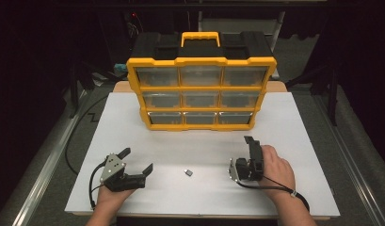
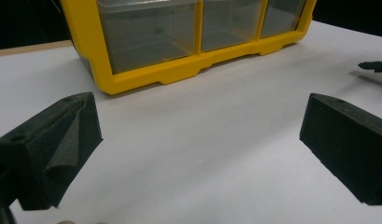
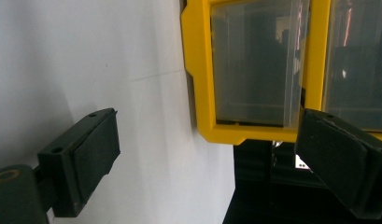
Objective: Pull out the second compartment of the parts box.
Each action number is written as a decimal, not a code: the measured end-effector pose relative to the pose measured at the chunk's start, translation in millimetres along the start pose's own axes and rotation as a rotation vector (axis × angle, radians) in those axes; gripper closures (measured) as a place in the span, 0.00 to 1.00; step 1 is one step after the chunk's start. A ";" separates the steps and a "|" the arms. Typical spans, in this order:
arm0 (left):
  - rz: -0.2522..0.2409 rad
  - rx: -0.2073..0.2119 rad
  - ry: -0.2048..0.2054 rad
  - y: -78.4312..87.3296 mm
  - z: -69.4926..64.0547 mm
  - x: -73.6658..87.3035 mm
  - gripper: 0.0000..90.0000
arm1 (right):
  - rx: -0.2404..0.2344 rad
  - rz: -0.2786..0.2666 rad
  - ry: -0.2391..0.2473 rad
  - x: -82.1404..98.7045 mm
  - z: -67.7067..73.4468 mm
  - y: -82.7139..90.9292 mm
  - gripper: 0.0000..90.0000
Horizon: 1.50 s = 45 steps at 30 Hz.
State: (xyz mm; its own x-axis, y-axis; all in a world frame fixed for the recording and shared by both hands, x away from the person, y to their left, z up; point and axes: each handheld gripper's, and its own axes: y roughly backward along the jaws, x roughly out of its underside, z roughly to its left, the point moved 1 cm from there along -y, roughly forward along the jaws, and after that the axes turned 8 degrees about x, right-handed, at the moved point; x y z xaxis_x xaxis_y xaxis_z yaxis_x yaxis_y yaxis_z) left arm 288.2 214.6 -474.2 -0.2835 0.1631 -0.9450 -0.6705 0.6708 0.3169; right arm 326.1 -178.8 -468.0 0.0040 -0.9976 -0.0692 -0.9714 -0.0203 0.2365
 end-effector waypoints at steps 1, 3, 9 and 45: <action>0.001 0.003 0.000 0.1 0.0 -0.1 0.00 | 0.006 -0.007 0.005 -1.3 0.0 -0.6 0.10; -0.005 0.005 0.002 0.1 -0.4 -0.3 0.00 | 0.012 -0.010 0.014 -4.4 0.0 -0.9 0.13; -0.011 0.015 0.003 1.5 -0.4 -0.4 0.00 | 0.036 -0.020 0.000 -14.7 1.1 -2.8 0.21; -0.034 0.028 -0.008 3.2 -1.6 -1.0 0.00 | 0.221 -0.070 -0.015 -66.7 -58.3 -8.2 0.34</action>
State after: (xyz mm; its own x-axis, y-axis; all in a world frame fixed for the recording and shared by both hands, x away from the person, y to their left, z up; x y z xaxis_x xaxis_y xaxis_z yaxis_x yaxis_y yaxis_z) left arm 285.2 215.4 -472.1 -0.2555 0.1459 -0.9557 -0.6598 0.6963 0.2827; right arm 347.6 -116.0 -408.8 0.0715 -0.9931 -0.0926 -0.9973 -0.0730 0.0127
